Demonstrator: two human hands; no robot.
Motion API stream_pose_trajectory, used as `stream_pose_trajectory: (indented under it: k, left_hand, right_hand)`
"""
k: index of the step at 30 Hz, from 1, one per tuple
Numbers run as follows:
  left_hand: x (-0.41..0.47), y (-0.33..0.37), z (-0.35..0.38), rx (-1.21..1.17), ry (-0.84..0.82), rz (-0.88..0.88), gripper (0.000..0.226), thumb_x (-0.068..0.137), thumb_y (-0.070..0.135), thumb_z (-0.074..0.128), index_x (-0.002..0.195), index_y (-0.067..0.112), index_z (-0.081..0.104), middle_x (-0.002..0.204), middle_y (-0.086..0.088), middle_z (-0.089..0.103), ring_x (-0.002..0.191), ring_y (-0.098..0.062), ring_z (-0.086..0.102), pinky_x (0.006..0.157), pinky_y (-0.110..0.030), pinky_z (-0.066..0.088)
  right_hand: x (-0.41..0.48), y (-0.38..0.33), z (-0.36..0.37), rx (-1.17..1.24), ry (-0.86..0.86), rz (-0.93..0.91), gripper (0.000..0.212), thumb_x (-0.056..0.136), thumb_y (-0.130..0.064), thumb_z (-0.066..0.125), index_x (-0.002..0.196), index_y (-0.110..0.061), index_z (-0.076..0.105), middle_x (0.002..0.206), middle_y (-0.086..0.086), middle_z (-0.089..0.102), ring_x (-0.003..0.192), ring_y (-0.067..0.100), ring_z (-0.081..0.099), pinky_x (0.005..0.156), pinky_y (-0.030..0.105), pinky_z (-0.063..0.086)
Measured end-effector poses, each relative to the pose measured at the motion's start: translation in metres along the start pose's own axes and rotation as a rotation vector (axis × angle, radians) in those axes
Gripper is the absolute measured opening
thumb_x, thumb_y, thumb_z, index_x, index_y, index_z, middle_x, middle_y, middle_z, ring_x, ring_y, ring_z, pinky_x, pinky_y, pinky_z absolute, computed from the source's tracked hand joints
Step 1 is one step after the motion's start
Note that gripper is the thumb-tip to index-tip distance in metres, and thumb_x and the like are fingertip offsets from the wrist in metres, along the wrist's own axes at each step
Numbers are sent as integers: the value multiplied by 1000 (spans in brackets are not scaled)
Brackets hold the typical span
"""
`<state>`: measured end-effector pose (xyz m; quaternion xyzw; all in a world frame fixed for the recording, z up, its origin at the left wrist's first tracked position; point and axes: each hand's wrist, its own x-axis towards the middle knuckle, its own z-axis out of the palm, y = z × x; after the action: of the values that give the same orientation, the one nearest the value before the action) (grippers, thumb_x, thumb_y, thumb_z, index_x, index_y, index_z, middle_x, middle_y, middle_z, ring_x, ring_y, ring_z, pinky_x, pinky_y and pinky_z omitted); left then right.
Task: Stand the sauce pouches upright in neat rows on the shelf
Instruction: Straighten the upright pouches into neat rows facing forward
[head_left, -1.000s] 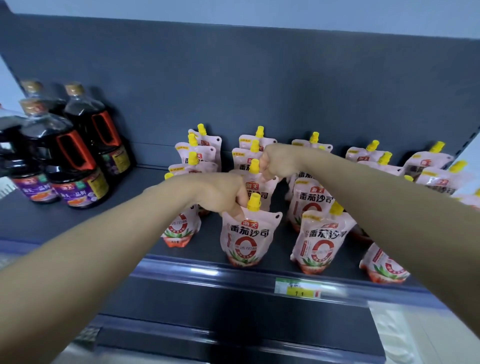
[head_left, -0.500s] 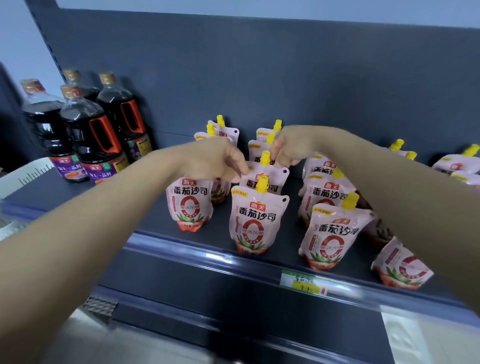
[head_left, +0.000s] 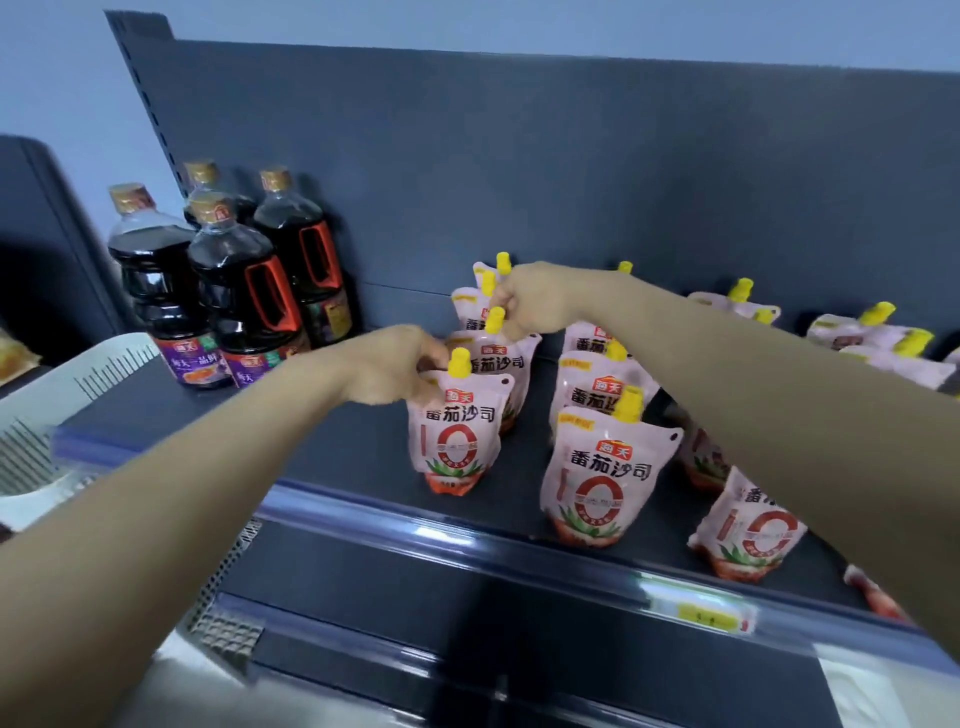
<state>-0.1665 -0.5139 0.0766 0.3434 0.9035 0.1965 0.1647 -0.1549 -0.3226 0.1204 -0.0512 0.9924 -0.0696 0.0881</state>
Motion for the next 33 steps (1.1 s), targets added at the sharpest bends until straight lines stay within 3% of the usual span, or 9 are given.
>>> stream_pose_trajectory:
  k: [2,5,8,12,15,19,23,26,33]
  left_hand:
    - [3,-8,-1,11,28,24,9,79,9,69,74,4,63,70,-5,54,70,-16,46,68,-33,41]
    - [5,-18,-8,13,-12,71,12,79,10,69,84,0,69,76,-6,60,71,-14,49,77,-37,49]
    - [3,-25,-12,6,-76,108,13,78,11,70,87,2,71,81,-13,68,72,-14,53,85,-40,51]
    - [-1,-30,-14,-42,-93,138,14,77,13,73,90,6,74,95,-17,72,77,-13,60,88,-40,53]
    - [-2,-32,-15,-70,-84,157,15,75,17,75,88,8,74,91,-11,74,81,-16,65,88,-38,52]
    - [-3,-37,-18,-79,-58,160,13,72,22,78,79,12,74,83,-6,74,74,-11,61,83,-36,51]
    - [-3,-38,-17,-51,-41,177,13,72,20,77,77,9,73,83,-10,72,70,-11,57,80,-36,51]
    - [-3,-37,-17,-52,-46,188,11,72,18,77,77,10,73,82,-7,73,69,-9,58,78,-32,52]
    - [-7,-41,-18,-28,-47,194,6,73,14,76,79,14,74,74,6,72,68,-7,62,72,-23,50]
  right_hand:
    - [11,-7,7,12,-30,12,43,89,-28,64,127,-7,59,129,15,57,115,28,53,91,30,43]
    - [20,-15,11,16,-41,47,36,95,-28,54,121,-5,63,124,18,61,116,26,51,88,22,33]
    - [26,-20,11,-41,-4,73,30,90,-24,61,113,-6,67,117,15,66,98,24,59,82,26,44]
    - [32,-23,11,-146,-82,104,43,85,-27,67,122,-5,63,122,17,62,113,31,56,93,37,49]
    - [33,-22,11,-145,-77,151,50,86,-26,67,132,-11,56,121,14,61,112,29,55,85,29,45]
    - [35,-20,12,-88,-74,164,45,85,-25,68,127,-13,59,103,10,59,95,23,51,79,26,40]
    - [38,-16,12,6,-89,188,41,83,-31,70,118,-11,63,101,8,60,92,26,56,77,31,45]
    - [39,-16,12,46,-90,193,40,83,-35,70,114,-11,62,94,6,59,81,23,54,62,26,41]
    - [40,-21,13,56,-91,185,40,86,-35,66,121,-17,58,112,4,54,98,23,50,80,30,37]
